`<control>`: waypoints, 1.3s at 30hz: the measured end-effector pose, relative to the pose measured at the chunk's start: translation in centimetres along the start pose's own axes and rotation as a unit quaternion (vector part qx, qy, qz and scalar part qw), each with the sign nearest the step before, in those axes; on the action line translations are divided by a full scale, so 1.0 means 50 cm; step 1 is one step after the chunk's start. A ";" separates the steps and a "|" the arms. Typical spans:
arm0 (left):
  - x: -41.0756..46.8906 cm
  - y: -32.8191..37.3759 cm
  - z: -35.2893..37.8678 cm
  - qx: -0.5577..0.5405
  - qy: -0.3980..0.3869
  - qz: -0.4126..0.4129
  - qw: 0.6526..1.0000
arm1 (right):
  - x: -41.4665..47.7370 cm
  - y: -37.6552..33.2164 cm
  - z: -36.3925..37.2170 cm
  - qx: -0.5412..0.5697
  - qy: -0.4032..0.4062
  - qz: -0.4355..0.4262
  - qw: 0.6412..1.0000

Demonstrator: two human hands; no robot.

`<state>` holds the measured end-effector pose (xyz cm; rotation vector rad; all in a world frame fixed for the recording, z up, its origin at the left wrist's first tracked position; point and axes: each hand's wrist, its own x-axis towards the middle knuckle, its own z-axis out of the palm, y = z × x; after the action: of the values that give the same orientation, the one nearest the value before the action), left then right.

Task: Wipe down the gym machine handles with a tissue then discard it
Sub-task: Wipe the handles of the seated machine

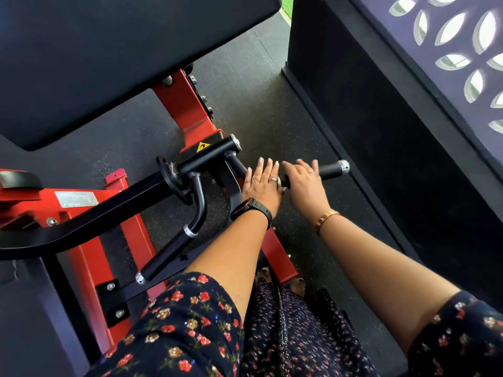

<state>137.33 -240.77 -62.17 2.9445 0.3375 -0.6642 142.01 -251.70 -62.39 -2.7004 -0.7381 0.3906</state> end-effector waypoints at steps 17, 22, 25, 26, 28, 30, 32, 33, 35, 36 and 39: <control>0.001 0.001 0.002 0.001 0.002 -0.008 1.000 | 0.019 -0.014 -0.016 -0.030 -0.049 -0.023 0.998; -0.002 0.001 -0.001 -0.004 0.000 -0.002 1.000 | -0.025 0.037 -0.005 0.004 0.039 -0.077 0.996; -0.003 -0.003 -0.001 -0.014 0.000 0.008 1.000 | -0.040 0.104 -0.014 -0.001 0.077 -0.003 0.997; -0.002 -0.005 0.001 -0.013 -0.002 0.011 1.000 | -0.044 0.117 -0.016 -0.007 0.083 0.023 0.996; -0.001 -0.007 0.002 -0.011 -0.008 0.014 1.000 | -0.042 0.124 -0.014 -0.019 0.077 0.057 0.995; -0.002 -0.005 0.000 -0.015 -0.008 0.011 1.000 | -0.030 0.106 -0.009 -0.014 0.075 0.070 0.995; -0.002 0.000 -0.001 -0.020 -0.003 0.006 1.000 | -0.027 0.069 0.003 0.009 0.077 0.041 0.996; -0.003 0.000 0.000 -0.017 0.002 0.001 1.000 | -0.032 0.046 0.014 0.025 0.074 0.003 0.997; -0.003 0.001 0.001 -0.003 0.006 -0.006 1.000 | -0.061 0.007 0.039 0.061 0.056 -0.071 0.994; -0.003 0.002 0.000 0.001 0.005 -0.009 1.000 | -0.079 -0.004 0.049 0.076 0.049 -0.088 0.992; -0.005 0.002 -0.004 -0.016 0.003 -0.007 1.000 | -0.114 0.021 0.073 0.079 0.057 -0.100 0.990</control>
<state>137.19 -240.87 -61.88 2.9174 0.3674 -0.6453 136.50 -254.76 -65.09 -2.4495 -0.8949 0.2328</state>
